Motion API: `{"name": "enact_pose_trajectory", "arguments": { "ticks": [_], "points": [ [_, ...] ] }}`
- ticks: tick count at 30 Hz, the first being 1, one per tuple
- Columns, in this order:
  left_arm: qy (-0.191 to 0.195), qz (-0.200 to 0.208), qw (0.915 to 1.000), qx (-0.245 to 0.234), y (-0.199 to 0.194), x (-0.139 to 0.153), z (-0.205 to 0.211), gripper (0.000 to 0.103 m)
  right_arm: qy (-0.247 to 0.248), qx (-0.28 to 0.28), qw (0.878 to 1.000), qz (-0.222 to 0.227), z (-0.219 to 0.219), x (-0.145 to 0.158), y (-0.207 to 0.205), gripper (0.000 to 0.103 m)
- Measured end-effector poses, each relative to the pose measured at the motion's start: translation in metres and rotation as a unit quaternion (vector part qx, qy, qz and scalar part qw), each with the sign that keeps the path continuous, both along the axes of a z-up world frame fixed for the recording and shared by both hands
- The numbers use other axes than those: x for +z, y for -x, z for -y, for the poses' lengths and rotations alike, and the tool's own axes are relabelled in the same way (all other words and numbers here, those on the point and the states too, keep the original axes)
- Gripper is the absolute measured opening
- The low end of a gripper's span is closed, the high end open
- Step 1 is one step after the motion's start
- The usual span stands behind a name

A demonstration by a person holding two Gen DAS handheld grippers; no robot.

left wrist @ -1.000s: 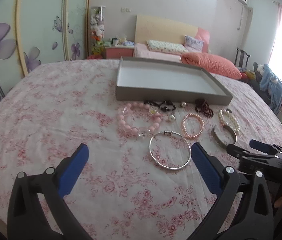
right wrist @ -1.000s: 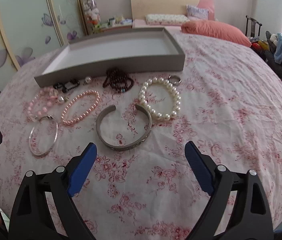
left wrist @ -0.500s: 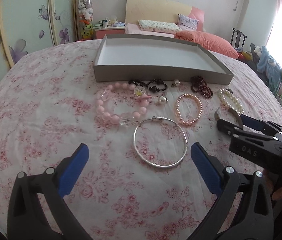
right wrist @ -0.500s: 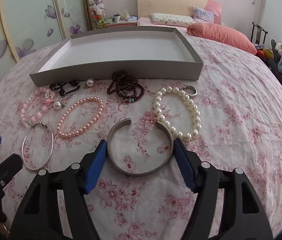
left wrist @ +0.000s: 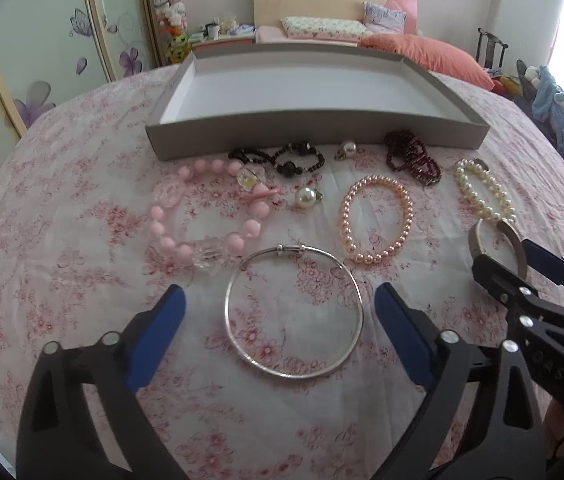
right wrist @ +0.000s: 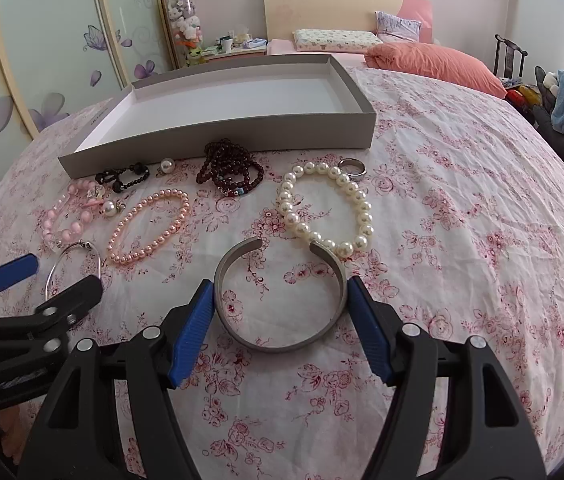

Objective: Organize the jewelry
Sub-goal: 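Grasp the silver cuff with the right tool while the left tool grasps the round silver bangle, then carry the cuff and bangle into the grey tray and open both tools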

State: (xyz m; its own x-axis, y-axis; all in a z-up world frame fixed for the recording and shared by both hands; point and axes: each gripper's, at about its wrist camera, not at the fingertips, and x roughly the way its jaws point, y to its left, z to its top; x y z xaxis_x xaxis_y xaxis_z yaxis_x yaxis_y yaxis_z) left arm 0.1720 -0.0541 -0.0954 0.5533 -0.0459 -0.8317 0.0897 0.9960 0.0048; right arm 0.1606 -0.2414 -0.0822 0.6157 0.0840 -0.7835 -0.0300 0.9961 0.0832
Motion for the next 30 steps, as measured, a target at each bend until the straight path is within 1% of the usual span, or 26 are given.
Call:
{"name": "enact_pose_trajectory", "arguments": {
  "ticks": [1, 7, 12, 16, 17, 18, 19, 25, 30],
  "points": [
    [-0.007, 0.006, 1.0, 0.002, 0.0, -0.001, 0.001, 0.089, -0.001, 0.0, 1.0, 0.0, 0.0, 0.0, 0.0, 0.067],
    [-0.005, 0.014, 0.9999, 0.004, 0.0, -0.002, 0.001, 0.089, -0.003, -0.001, 1.0, 0.0, 0.001, 0.001, -0.002, 0.067],
    [-0.004, 0.016, 0.9999, 0.003, 0.003, -0.001, 0.002, 0.081, 0.0, 0.0, 1.0, 0.0, 0.001, 0.0, -0.002, 0.067],
    [-0.005, 0.016, 0.9998, 0.005, 0.004, 0.0, 0.003, 0.08, 0.002, 0.0, 1.0, 0.0, 0.001, -0.001, -0.001, 0.067],
    [-0.006, 0.018, 0.9998, 0.003, 0.005, 0.0, 0.004, 0.077, 0.004, 0.0, 1.0, 0.0, 0.0, -0.001, -0.002, 0.067],
    [-0.006, 0.02, 0.9998, -0.002, 0.006, 0.001, 0.005, 0.071, 0.006, 0.0, 1.0, -0.001, 0.0, -0.001, -0.002, 0.067],
    [-0.005, 0.021, 0.9997, -0.005, 0.007, 0.001, 0.007, 0.069, 0.006, 0.0, 1.0, -0.001, 0.001, -0.002, -0.002, 0.067],
    [-0.001, 0.019, 0.9998, -0.006, 0.012, 0.002, 0.004, 0.069, -0.009, -0.007, 1.0, -0.002, 0.009, -0.001, 0.0, 0.067],
    [0.011, 0.025, 0.9996, -0.004, 0.017, 0.005, -0.004, 0.068, -0.021, -0.008, 1.0, 0.012, 0.014, 0.003, 0.003, 0.067]
  ]
}}
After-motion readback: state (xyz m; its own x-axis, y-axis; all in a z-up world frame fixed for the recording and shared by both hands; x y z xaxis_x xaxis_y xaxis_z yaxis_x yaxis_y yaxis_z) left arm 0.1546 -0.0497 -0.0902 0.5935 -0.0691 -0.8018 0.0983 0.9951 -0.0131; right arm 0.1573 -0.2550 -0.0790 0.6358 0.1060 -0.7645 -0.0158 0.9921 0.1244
